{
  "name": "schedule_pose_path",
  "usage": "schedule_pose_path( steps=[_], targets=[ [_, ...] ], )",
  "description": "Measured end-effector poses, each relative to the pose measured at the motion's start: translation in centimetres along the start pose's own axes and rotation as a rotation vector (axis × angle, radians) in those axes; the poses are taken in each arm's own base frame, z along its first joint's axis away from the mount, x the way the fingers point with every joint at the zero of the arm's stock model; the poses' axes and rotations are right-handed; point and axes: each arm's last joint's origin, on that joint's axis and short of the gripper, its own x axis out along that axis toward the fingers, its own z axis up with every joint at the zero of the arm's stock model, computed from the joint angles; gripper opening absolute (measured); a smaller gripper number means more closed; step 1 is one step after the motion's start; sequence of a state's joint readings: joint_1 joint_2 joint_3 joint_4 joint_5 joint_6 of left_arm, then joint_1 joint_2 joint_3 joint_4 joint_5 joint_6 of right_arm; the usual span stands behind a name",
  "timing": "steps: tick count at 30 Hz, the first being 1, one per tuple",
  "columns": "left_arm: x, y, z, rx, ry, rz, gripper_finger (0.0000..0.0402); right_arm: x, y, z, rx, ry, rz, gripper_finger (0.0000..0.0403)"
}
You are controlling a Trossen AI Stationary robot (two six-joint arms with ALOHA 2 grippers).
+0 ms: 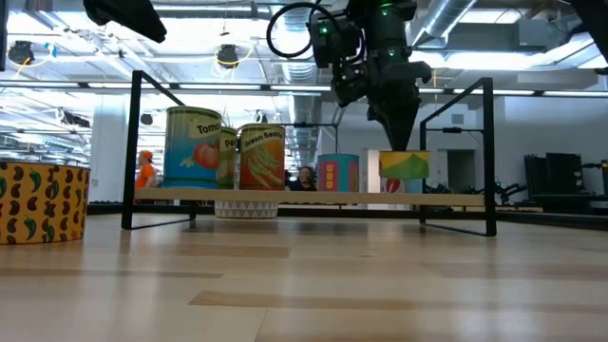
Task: Pick and place cans onto a shelf
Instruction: Put the canned mushroom on the shelf
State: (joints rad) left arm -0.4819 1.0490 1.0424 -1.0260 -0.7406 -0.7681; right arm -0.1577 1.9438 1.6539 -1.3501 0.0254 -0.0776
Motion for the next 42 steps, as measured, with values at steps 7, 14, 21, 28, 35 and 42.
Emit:
schedule_pose_path(
  steps=[7,14,21,28,35,42],
  targets=[
    [0.0,0.0,0.0,0.000,0.011,-0.011,0.0073,0.0,0.0,0.0,0.006,0.003,0.001,0.0063],
    [0.0,-0.1,-0.1,-0.001,0.020,-0.020,0.0073,0.0,0.0,0.0,0.031,0.000,-0.001,0.0121],
    [0.0,-0.1,-0.1,-0.002,0.020,-0.020,0.0073,0.0,0.1,0.5,0.085,-0.048,-0.001,0.0158],
    [0.0,-0.1,-0.1,-0.003,0.020,-0.020,0.0073,0.1,1.7,2.3,0.069,-0.210,0.028,0.0152],
    [0.0,-0.1,-0.1,0.001,0.019,-0.020,0.0073,1.8,2.7,2.4,0.026,-0.209,0.022,0.0136],
    [0.0,-0.1,-0.1,0.002,0.020,-0.019,0.0073,2.1,2.6,2.2,0.029,-0.186,0.020,0.0128]
  ],
)
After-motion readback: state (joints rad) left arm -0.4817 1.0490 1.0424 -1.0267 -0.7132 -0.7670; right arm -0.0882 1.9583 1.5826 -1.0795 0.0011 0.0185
